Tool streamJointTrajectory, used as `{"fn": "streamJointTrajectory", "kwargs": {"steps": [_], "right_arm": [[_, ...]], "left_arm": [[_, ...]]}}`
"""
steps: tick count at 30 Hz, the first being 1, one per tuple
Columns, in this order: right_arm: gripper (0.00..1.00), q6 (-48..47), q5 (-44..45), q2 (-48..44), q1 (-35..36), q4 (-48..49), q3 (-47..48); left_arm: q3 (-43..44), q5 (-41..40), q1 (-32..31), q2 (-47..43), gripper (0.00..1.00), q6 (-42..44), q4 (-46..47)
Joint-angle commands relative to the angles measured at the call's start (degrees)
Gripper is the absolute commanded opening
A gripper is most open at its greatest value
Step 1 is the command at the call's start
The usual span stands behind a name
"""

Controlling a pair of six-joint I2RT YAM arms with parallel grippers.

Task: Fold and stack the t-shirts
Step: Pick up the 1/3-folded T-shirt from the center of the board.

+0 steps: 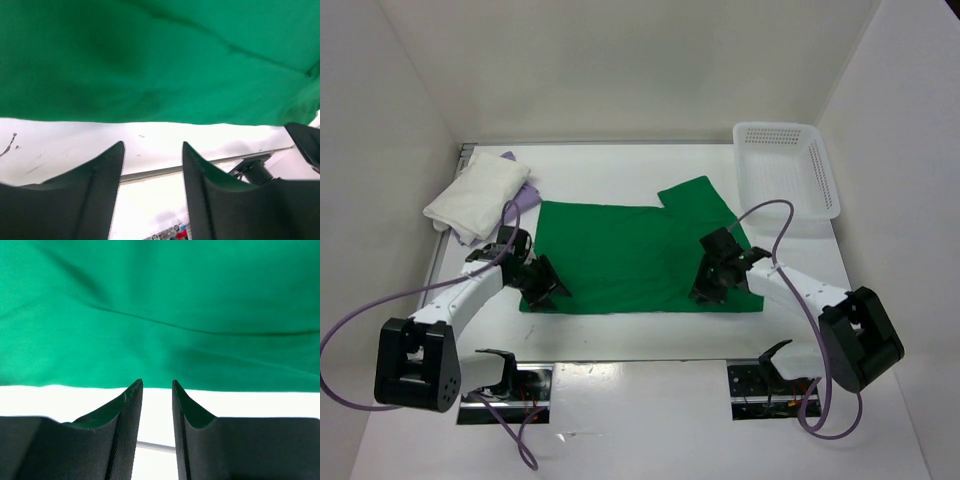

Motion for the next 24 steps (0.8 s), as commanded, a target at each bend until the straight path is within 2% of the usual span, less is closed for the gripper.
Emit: {"fn": "streamJointTrajectory", "kwargs": {"steps": [1,3,4,5,6,8,12,13,15,19,24], "right_arm": [[0.36,-4.9,2.2,0.9,-0.7,-3.3,11.4],[0.36,-8.3,1.5,3.8,-2.6,-1.1,17.4],[0.28,-9.4,1.5,7.5,-2.6,-0.2,19.4],[0.24,-11.1,1.5,9.5,-3.4,0.4,21.7],[0.20,-12.0,2.4,11.3,-3.4,1.8,26.0],[0.10,-14.2,2.9,15.5,-3.4,4.5,28.9],[0.05,-17.4,2.9,23.5,-8.0,6.7,39.4],[0.05,-18.1,2.9,24.8,-8.7,6.7,41.1],[0.05,-19.5,2.1,28.1,-9.7,7.3,45.0],[0.07,-20.7,1.4,33.5,-11.8,8.1,50.2],[0.10,-21.8,3.3,41.4,-12.4,6.7,58.4]], "left_arm": [[10.2,-2.7,0.2,0.6,0.54,3.5,-0.3],[14.8,-4.7,0.2,3.6,0.48,4.3,7.4],[18.2,-6.2,0.2,5.0,0.45,3.8,10.0],[19.8,-6.2,1.3,6.7,0.42,3.8,15.2],[21.7,-6.7,1.3,11.0,0.41,3.8,16.9],[26.6,-10.3,1.3,15.5,0.35,3.8,21.3],[35.6,-17.2,3.1,30.5,0.28,8.0,22.7],[37.1,-20.7,3.8,32.4,0.28,8.9,22.2],[38.8,-21.8,5.1,35.8,0.29,9.4,22.2],[41.0,-21.3,8.8,41.2,0.43,8.1,25.2],[47.4,-21.3,9.5,50.0,0.53,8.7,25.2]]}}
